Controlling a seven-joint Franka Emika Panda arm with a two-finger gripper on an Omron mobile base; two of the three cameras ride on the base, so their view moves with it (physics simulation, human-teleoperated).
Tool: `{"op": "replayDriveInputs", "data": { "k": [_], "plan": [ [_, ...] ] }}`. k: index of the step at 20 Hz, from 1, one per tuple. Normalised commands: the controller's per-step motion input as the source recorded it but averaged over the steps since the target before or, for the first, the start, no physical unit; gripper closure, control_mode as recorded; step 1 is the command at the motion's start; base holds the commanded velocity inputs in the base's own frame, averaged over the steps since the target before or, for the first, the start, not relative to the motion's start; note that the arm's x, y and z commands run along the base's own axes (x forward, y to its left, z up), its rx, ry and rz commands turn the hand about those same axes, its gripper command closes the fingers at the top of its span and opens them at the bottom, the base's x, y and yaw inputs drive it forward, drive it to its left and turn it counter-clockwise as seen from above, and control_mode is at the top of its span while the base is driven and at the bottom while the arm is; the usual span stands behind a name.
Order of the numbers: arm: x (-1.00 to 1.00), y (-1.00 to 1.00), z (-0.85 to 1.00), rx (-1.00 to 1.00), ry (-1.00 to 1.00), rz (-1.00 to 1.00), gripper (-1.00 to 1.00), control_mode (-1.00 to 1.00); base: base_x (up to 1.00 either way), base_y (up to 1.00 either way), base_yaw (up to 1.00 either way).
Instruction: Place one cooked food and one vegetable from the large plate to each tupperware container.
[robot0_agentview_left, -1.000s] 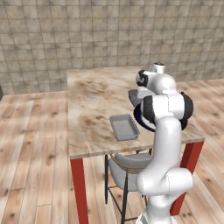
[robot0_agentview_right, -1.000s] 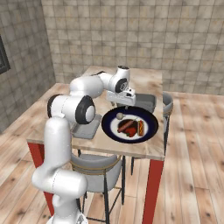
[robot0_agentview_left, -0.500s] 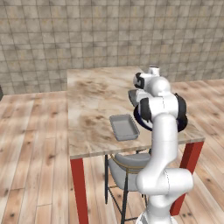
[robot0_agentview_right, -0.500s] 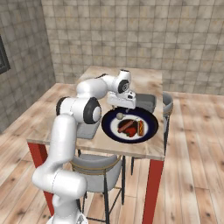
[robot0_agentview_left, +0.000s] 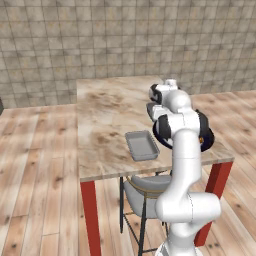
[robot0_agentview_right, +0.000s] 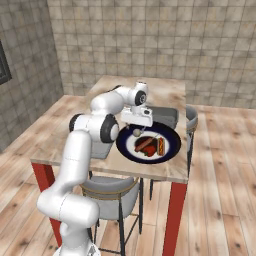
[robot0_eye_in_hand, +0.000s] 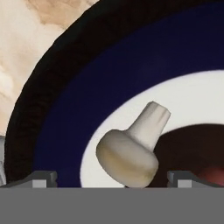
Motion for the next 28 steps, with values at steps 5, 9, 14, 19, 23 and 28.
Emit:
{"op": "replayDriveInputs", "data": {
  "k": [5,9,14,19,23,28],
  "plan": [
    [0.01,-0.06,-0.17,0.0,0.02,0.0,-1.0,-1.0,0.0,0.0,0.0],
    [0.03,-0.04,-0.04,0.0,0.0,0.0,-1.0,-1.0,0.0,0.0,0.0],
    [-0.01,0.0,-0.24,0.0,0.0,0.01,-1.0,-1.0,0.0,0.0,0.0],
    [-0.02,0.0,-0.15,0.0,0.0,0.02,-1.0,-1.0,0.0,0.0,0.0],
    [0.0,0.0,-0.06,0.0,0.0,0.0,-1.0,-1.0,0.0,0.0,0.0],
    [0.0,0.0,-0.05,0.0,0.0,0.0,1.0,-1.0,0.0,0.0,0.0]
  ]
}}
